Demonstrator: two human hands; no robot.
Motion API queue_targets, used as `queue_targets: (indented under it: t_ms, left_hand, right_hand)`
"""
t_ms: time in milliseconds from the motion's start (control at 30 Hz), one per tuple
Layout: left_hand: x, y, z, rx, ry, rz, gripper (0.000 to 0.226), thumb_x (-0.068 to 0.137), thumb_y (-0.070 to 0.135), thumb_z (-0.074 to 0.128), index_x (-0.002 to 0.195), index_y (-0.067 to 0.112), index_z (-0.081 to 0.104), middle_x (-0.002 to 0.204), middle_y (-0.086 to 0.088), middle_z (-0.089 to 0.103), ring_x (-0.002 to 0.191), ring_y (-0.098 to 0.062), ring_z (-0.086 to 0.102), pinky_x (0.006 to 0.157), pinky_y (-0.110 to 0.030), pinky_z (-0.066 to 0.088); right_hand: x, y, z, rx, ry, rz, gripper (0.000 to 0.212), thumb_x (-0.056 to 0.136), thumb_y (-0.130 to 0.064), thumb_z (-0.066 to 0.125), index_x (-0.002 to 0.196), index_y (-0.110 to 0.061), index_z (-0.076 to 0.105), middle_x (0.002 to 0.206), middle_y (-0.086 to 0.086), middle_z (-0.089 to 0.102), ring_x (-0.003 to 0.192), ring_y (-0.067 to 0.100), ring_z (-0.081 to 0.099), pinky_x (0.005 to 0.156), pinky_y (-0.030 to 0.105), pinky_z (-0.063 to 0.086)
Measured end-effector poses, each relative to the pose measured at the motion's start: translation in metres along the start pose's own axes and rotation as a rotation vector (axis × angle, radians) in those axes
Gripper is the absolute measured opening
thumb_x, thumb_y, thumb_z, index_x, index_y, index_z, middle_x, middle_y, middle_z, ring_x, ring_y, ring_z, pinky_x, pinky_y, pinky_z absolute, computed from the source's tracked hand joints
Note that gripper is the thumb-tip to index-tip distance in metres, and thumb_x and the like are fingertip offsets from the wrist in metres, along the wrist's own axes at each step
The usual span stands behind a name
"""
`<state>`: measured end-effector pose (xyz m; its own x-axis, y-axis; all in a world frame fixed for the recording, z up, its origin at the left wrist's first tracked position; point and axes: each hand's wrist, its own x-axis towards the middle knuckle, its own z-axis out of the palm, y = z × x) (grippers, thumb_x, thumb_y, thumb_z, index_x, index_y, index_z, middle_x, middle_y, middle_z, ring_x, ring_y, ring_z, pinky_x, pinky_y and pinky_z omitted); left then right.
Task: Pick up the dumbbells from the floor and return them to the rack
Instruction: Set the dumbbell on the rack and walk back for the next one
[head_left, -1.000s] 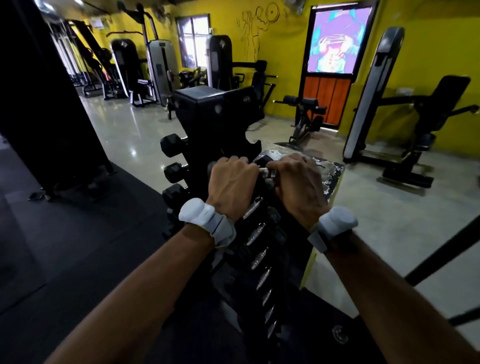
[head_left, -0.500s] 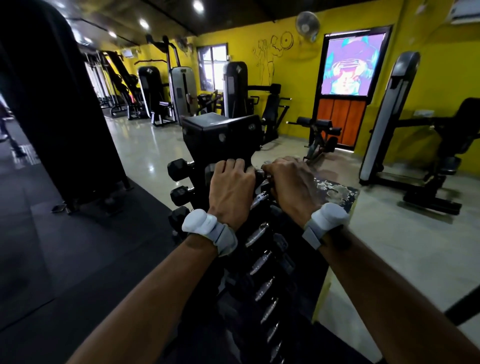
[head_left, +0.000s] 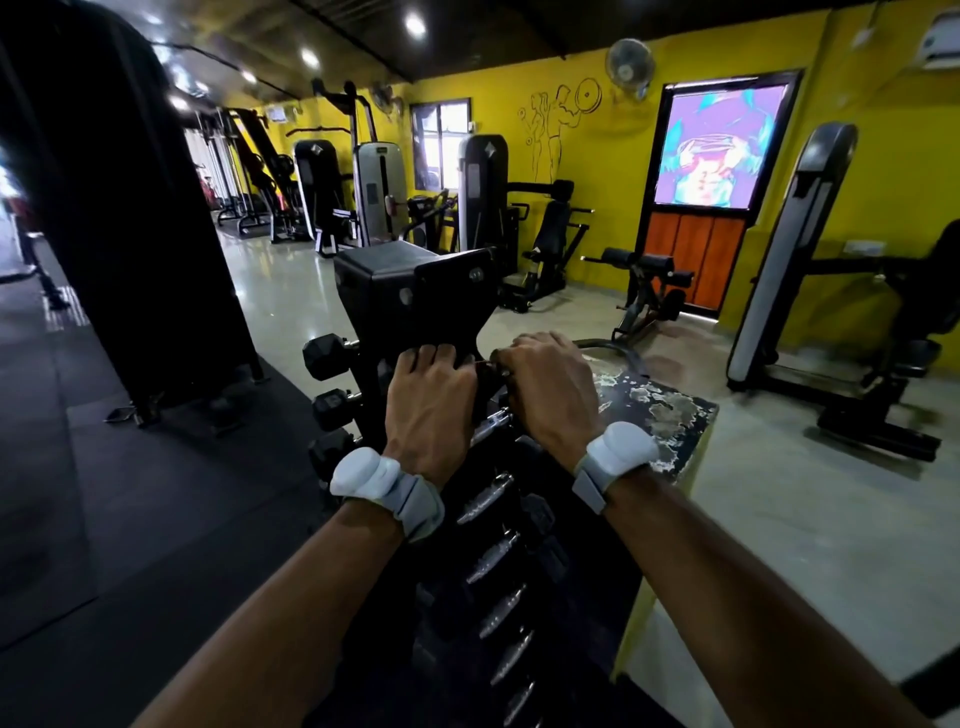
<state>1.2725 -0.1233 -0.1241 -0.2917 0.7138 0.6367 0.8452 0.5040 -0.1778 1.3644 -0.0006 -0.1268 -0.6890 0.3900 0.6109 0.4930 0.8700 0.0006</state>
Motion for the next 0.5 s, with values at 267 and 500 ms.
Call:
queue_targets:
  t_ms: [267, 500]
  left_hand:
    - [-0.001, 0.004, 0.006, 0.041, -0.035, -0.051, 0.034, 0.082, 0.023, 0.063, 0.115, 0.018, 0.067, 0.107, -0.008, 0.062, 0.102, -0.032, 0.055, 0.090, -0.039, 0.038]
    - [-0.001, 0.005, 0.006, 0.039, -0.036, -0.075, 0.028, 0.082, 0.025, 0.062, 0.107, 0.017, 0.071, 0.103, -0.007, 0.064, 0.100, -0.032, 0.056, 0.088, -0.040, 0.038]
  right_hand:
    - [0.005, 0.004, 0.013, 0.037, 0.091, -0.052, 0.020, 0.087, -0.021, 0.059, 0.098, -0.027, 0.075, 0.097, 0.000, 0.063, 0.103, 0.024, 0.058, 0.109, 0.040, 0.037]
    - [0.012, 0.008, 0.025, 0.069, 0.074, -0.096, 0.027, 0.087, -0.018, 0.057, 0.105, -0.025, 0.075, 0.108, -0.001, 0.069, 0.125, 0.023, 0.055, 0.119, 0.045, 0.027]
